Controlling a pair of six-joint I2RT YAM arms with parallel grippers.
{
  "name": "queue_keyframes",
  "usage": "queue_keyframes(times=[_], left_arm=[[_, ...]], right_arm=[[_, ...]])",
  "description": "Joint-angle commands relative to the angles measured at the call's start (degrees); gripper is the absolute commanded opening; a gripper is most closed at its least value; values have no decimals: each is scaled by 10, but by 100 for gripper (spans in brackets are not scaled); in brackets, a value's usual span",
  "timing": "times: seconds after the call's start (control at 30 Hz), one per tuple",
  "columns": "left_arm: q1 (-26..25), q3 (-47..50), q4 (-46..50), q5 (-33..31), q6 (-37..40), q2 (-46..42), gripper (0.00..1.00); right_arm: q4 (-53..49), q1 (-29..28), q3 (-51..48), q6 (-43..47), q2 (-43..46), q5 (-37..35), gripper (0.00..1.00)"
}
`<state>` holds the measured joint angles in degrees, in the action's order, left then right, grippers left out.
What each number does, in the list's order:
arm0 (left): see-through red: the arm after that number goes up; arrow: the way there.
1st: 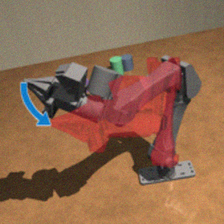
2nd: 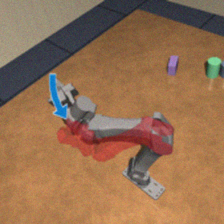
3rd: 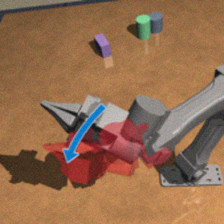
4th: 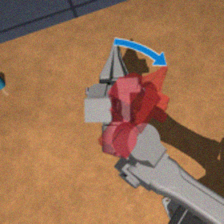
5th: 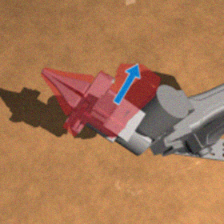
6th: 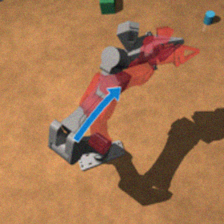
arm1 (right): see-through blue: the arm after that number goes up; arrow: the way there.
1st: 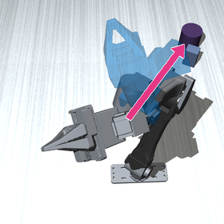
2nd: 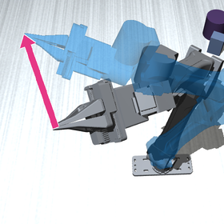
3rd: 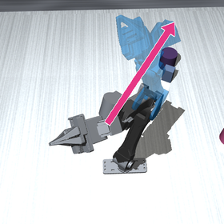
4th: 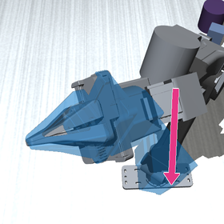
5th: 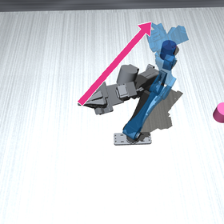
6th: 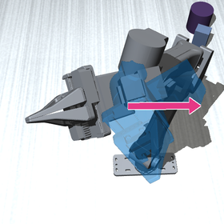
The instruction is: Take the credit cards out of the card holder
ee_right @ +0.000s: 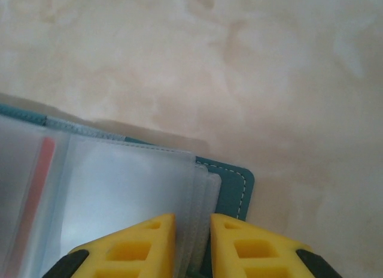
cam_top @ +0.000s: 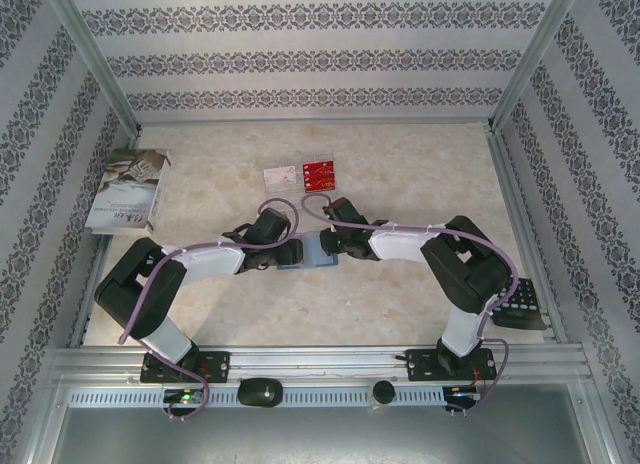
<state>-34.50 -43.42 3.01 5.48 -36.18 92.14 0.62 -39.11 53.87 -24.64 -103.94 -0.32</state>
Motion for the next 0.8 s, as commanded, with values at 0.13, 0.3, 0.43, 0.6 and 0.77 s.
queue_keyframes(times=[0.13,0.3,0.43,0.6,0.77], left_arm=[[-12,26,-64,38,-37,-87,69],[22,82,-31,-78,-41,-202,76],[47,91,6,-114,-24,-251,80],[85,114,16,-103,-34,-294,81],[104,128,24,-89,-33,-321,81]], right_arm=[[-30,3,8,18,30,10,44],[-50,-36,-7,41,97,-51,45],[-91,-100,42,86,70,-47,42],[-119,-138,93,100,3,-52,38],[-159,-154,132,117,-33,-88,37]])
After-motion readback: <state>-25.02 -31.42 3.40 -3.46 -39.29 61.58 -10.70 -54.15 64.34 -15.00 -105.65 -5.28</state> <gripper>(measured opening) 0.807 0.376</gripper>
